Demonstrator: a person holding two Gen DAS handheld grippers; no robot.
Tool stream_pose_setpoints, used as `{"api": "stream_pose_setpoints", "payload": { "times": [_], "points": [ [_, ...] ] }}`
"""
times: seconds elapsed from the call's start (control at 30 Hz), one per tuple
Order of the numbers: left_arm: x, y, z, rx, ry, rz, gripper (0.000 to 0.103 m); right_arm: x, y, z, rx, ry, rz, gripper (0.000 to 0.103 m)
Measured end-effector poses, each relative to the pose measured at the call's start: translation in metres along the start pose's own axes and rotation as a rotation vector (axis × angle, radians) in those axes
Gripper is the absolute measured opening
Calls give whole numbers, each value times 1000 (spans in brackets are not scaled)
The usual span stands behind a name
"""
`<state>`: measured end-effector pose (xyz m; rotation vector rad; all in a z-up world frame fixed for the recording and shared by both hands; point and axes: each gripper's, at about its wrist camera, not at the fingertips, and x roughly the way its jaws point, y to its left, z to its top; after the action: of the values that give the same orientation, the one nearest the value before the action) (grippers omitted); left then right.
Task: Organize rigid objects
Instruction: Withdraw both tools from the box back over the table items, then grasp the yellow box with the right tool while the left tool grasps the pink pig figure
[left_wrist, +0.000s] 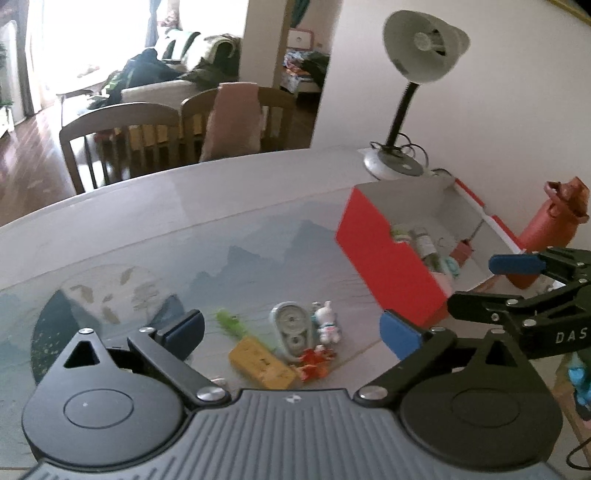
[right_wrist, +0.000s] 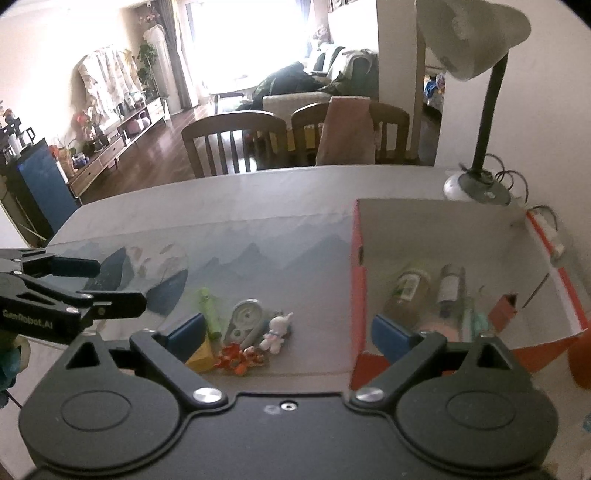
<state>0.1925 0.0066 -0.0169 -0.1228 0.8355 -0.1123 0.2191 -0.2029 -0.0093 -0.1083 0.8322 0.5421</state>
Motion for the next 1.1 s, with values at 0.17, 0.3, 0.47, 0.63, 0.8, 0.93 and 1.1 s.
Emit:
{"api": "stream_pose_setpoints", "payload": {
  "times": [0.17, 0.3, 0.47, 0.63, 0.8, 0.93, 1.1],
  "points": [
    [6, 23, -19, -38, 0, 30, 102, 10, 15, -7, -14, 19, 10, 96],
    [16, 40, -37, -102, 10, 48, 102, 18, 27, -10, -33, 30, 23, 96],
    [28, 53, -62, -140, 22, 50, 102, 33, 40, -9, -45, 56, 33, 96],
    [40, 56, -82, -140, 30, 76, 102, 52, 53, -12, -66, 96, 46, 94],
    [54, 59, -100, -159, 47, 77, 102, 74, 69, -15, -106, 129, 62, 90],
    [62, 61, -108, -176, 39, 90, 102, 91, 83, -16, -161, 148, 76, 83],
    [68, 61, -115, -156, 16, 119, 102, 112, 98, -21, -231, 189, 83, 75]
  ]
}}
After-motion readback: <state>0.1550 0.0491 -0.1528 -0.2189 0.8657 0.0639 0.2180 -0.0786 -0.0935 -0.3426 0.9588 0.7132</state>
